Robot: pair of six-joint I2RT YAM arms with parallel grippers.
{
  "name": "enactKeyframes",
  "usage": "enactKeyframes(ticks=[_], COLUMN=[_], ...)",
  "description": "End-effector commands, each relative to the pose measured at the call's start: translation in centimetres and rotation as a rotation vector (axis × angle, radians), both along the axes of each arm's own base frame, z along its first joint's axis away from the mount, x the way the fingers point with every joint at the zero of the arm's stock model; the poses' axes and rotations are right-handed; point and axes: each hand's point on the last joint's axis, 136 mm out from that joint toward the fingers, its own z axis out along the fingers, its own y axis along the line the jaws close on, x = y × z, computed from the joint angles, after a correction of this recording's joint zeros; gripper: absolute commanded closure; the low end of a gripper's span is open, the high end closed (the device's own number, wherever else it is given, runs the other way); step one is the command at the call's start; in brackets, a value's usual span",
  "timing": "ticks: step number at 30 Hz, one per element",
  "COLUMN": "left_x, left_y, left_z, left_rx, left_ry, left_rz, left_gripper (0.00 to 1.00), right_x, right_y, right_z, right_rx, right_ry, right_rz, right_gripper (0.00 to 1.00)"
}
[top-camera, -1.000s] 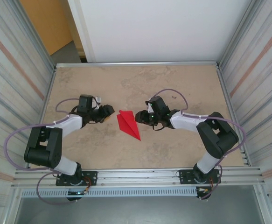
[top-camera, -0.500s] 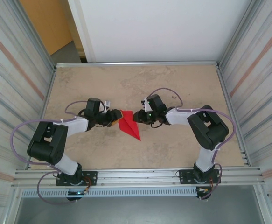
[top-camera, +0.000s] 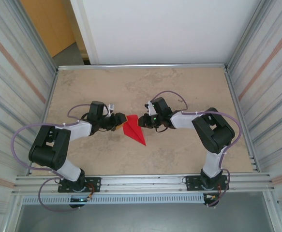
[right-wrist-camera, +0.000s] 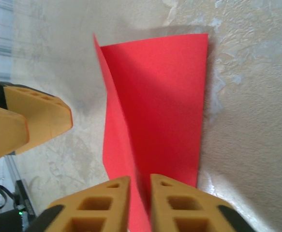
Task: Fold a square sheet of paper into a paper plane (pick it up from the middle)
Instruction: Pick up the paper from the center of the table, then turn over the paper at the center of the table.
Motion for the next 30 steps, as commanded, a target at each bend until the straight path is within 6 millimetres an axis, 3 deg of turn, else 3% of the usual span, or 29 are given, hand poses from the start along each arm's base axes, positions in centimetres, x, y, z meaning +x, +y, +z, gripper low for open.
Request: enactKeyframes(ticks=[1,6,11,16,20,26,30], left_x=[0.0,0.4,0.3,0.3,0.2,-1.1,-1.8], left_y=[-0.1,0.3,0.1,-1.3,-2.4,-4.1,-4.7], left_z=[1.3,4.0,6.1,10.0,12.6,15.1,15.6], left_rx=[-0.03,-0.064,-0.118,-0.255,-0.324,-0.38,-0.388], left_ry=[-0.026,-0.093,-0.147,-0.278,-0.363,-0.463,-0.506], left_rz=[-0.008,-0.003,-0.016,-0.08,-0.13,-0.219,-0.256], left_gripper=[0.48,0.48,0.46,0.35,0.29,0.29,0.33], right_x=[0.3,0.6,0.6,0.6,0.4,0.2,0.3], right_y=[0.7,0.3,0.0,-0.4,-0.4,-0.3,-0.5], right_z=[2.9,6.4,9.7,14.1,16.6,18.2,18.5], right_rx=[0.063,0.103,0.153,0.244,0.314,0.374,0.392], right_ry=[-0.073,-0.167,-0.229,-0.298,-0.317,-0.315,-0.308], right_rz=[0.025,0.007,-0.012,-0.041,-0.048,-0.044,-0.048], right_gripper=[0.9,0.98,1.0,1.0,1.0,1.0,1.0])
